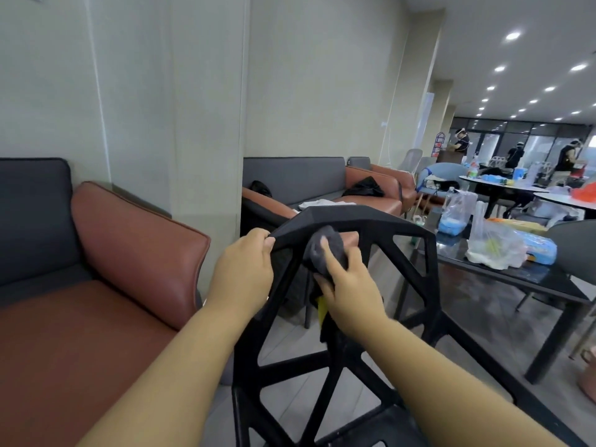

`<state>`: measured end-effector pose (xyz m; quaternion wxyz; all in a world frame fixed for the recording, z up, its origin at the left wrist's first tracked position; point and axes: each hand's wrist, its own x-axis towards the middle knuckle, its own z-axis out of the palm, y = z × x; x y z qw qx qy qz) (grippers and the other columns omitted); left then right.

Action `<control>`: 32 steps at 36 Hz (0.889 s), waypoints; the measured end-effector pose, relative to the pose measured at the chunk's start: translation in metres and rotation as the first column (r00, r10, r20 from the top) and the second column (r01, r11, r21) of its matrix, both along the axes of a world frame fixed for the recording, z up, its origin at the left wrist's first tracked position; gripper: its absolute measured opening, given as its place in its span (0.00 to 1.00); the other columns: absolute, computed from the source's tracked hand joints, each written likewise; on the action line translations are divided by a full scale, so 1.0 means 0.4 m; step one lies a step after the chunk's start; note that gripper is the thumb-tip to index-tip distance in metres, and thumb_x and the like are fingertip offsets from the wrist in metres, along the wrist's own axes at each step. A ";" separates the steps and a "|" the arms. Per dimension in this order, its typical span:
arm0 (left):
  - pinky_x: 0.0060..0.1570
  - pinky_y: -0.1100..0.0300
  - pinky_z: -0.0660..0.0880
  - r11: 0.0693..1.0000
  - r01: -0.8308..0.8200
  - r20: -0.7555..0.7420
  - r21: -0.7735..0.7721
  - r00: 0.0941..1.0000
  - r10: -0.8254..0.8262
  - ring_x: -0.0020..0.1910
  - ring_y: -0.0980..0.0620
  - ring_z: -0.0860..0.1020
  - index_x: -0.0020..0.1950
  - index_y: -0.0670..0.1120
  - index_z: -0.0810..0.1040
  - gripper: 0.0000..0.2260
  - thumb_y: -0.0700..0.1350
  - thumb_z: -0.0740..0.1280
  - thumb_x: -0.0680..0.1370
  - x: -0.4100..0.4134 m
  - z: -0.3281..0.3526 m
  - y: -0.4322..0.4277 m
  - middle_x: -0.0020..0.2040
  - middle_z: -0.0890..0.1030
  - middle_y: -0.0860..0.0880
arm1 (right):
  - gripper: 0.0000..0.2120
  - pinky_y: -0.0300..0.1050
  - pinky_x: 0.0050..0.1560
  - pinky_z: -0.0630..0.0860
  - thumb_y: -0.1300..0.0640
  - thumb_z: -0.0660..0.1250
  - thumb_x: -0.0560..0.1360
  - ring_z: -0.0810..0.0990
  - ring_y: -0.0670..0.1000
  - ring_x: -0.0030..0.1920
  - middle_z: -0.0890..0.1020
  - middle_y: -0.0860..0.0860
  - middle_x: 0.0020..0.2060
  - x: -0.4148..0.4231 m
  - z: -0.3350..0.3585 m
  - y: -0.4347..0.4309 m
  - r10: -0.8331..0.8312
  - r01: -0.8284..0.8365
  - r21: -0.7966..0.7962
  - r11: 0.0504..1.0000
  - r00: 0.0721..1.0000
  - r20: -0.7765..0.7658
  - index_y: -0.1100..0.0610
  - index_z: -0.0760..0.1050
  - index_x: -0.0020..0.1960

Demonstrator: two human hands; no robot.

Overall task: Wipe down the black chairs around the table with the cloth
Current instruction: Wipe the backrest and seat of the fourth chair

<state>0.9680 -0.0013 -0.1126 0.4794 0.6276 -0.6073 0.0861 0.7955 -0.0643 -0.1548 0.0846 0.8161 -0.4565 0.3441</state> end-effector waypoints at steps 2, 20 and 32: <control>0.36 0.54 0.60 1.000 0.007 -0.005 0.005 1.000 -0.007 0.36 0.45 0.69 0.46 0.41 0.73 0.12 0.45 0.55 0.82 -0.001 0.001 -0.009 0.36 0.73 0.47 | 0.28 0.50 0.28 0.74 0.52 0.64 0.74 0.74 0.60 0.36 0.72 0.60 0.51 -0.042 -0.083 0.013 -0.002 0.004 0.025 1.000 0.998 -0.068 0.55 0.64 0.72; 0.43 0.68 0.65 0.977 0.214 -0.284 -0.006 0.936 -0.207 0.48 0.57 0.73 0.62 0.46 0.72 0.12 0.41 0.52 0.83 0.001 -0.037 0.057 0.52 0.73 0.51 | 0.27 0.46 0.50 0.70 0.48 0.57 0.81 0.69 0.53 0.49 0.62 0.54 0.59 0.097 0.140 0.047 0.067 -0.079 0.062 0.995 0.981 0.183 0.48 0.52 0.77; 0.45 0.69 0.60 0.990 0.124 -0.194 0.065 0.975 -0.109 0.48 0.53 0.70 0.69 0.48 0.72 0.16 0.43 0.59 0.81 0.046 -0.026 0.090 0.46 0.69 0.49 | 0.26 0.49 0.29 0.76 0.48 0.58 0.77 0.75 0.59 0.38 0.71 0.58 0.52 0.060 -0.117 0.177 0.357 -0.356 0.026 0.934 0.930 -0.087 0.55 0.61 0.72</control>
